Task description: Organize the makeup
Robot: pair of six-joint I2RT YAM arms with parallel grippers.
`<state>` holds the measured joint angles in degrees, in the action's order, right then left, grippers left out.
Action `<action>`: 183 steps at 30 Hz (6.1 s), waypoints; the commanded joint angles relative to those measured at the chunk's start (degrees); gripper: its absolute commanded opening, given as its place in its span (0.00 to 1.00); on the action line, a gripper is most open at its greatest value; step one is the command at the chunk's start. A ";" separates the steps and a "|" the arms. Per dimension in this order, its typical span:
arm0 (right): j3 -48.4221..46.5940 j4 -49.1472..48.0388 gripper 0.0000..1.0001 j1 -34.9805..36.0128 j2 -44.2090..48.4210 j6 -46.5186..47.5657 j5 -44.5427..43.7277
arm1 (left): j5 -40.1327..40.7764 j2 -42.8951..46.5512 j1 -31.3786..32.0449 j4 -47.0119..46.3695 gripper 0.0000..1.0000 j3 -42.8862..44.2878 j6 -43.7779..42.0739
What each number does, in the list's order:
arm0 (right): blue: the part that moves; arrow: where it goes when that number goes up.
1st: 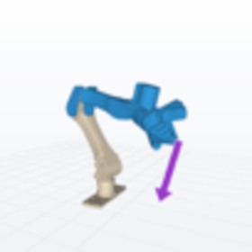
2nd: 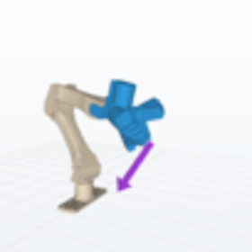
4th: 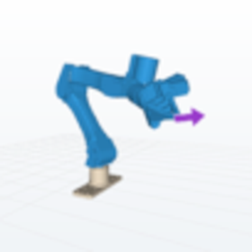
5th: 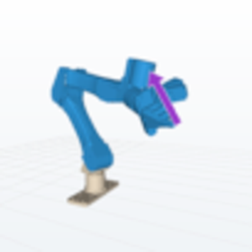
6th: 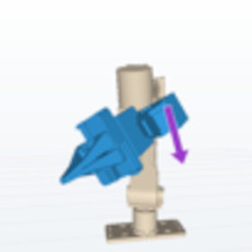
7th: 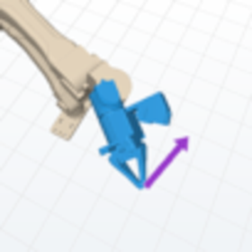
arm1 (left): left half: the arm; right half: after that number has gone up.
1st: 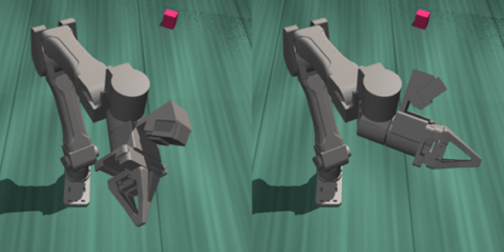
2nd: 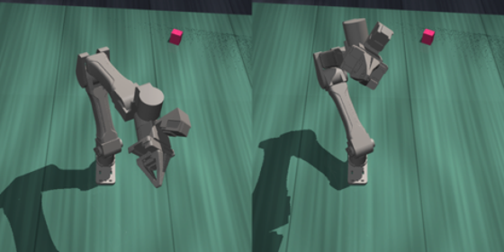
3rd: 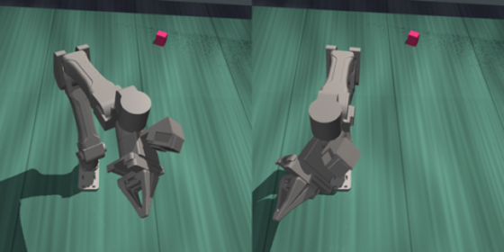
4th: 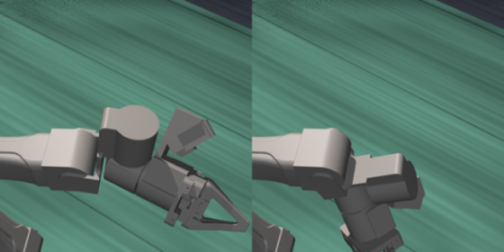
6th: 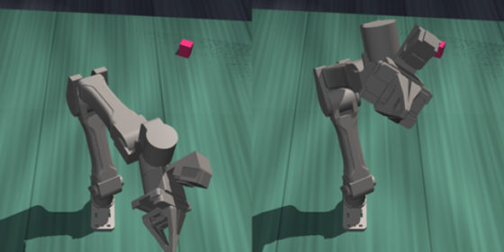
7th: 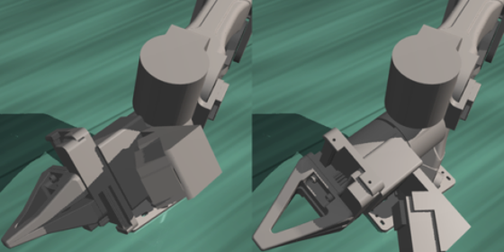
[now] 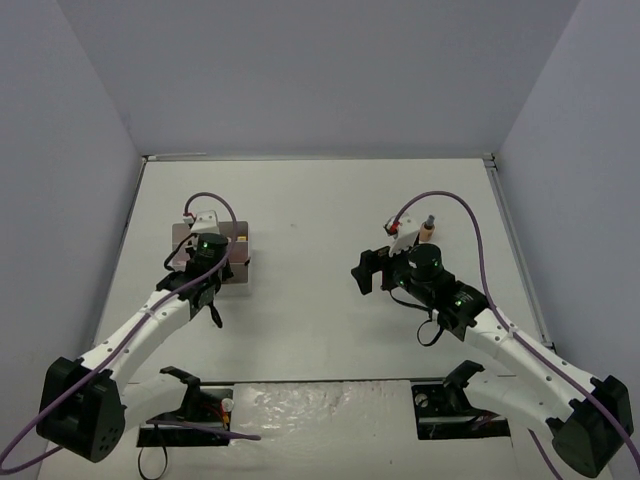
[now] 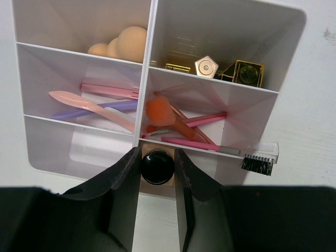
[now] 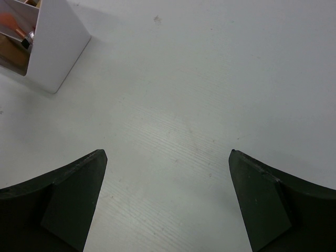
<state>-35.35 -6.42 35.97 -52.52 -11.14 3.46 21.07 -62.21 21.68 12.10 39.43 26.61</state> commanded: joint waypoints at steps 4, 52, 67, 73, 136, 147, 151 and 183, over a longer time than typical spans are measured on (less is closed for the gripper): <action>-0.42 -3.96 0.99 -0.28 0.84 -0.64 0.23 | 1.17 -1.57 -0.76 -6.27 0.00 1.56 0.35; -14.79 3.37 0.97 -4.63 -11.06 -4.38 -21.52 | 2.84 5.23 -0.84 14.49 0.92 15.70 2.99; -29.58 5.96 0.90 -29.47 -33.95 -8.57 -15.45 | -5.01 13.30 -1.18 13.76 0.97 12.01 -9.78; -34.29 3.11 0.84 -31.42 -44.34 -7.24 -15.15 | -5.84 16.81 -1.22 10.33 0.97 7.33 -11.70; -24.56 -1.67 0.00 15.37 -43.70 14.71 7.34 | -10.63 20.17 -3.49 4.86 0.97 3.22 -12.49; -22.30 -5.10 0.13 19.84 -48.38 15.72 2.96 | -8.50 20.73 -3.49 5.48 0.97 3.02 -12.44; -21.58 -5.10 0.39 20.79 -48.05 16.03 1.87 | -8.62 20.73 -3.49 5.35 0.97 2.96 -12.37; -13.37 2.75 1.00 -2.58 -8.46 6.67 -9.77 | -14.88 10.02 13.47 7.31 0.97 9.33 -2.02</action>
<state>-51.02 -3.28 40.15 -65.45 -0.02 -4.25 1.41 -48.71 27.91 23.60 44.75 20.60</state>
